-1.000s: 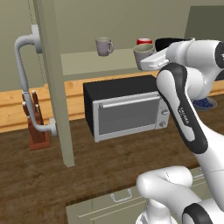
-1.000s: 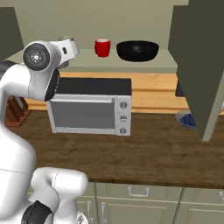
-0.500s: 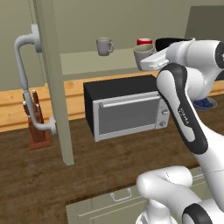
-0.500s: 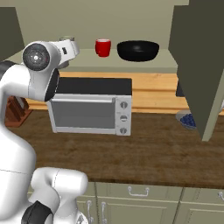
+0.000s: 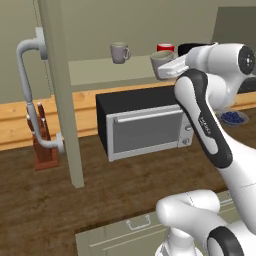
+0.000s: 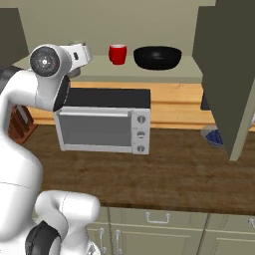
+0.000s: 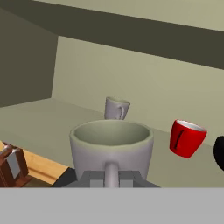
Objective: Gather all objects into one cabinet and sort the glasses and bowls to opposite sides.
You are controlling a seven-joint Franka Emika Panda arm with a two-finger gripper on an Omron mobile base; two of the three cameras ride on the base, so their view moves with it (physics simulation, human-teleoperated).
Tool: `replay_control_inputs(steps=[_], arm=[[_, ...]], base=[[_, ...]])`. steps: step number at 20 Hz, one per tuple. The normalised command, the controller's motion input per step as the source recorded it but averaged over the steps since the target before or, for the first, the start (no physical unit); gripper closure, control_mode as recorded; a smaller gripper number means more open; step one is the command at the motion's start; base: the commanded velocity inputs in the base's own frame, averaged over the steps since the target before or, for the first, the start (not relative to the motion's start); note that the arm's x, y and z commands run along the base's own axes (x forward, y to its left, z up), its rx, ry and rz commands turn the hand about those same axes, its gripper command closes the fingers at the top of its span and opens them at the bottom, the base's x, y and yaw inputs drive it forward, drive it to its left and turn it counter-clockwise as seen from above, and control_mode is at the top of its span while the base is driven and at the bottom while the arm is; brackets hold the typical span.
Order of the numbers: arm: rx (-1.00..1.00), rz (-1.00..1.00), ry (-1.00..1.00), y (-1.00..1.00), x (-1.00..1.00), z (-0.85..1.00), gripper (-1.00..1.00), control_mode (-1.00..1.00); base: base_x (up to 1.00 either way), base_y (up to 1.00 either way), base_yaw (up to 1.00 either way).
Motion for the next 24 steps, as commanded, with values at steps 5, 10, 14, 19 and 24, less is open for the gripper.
replay_control_inputs(steps=[5, 10, 14, 19, 24], arm=[[0.0, -0.04, 0.0, 0.03, 0.32, 0.01, 1.0, -1.0], [0.0, -0.07, 0.0, 0.02, 0.25, 0.01, 1.0, -1.0], [0.0, -0.09, 0.0, 0.07, 0.3, 0.02, 1.0, -1.0], [0.0, -0.11, 0.0, 0.13, 0.34, 0.0, 1.0, -1.0], [0.0, -0.12, -0.01, 0.08, 0.25, 0.0, 1.0, -1.0]], base=[[0.0, 0.0, 0.0], [0.0, 0.0, 0.0], [0.0, 0.0, 0.0], [0.0, 0.0, 0.0], [0.0, 0.0, 0.0]])
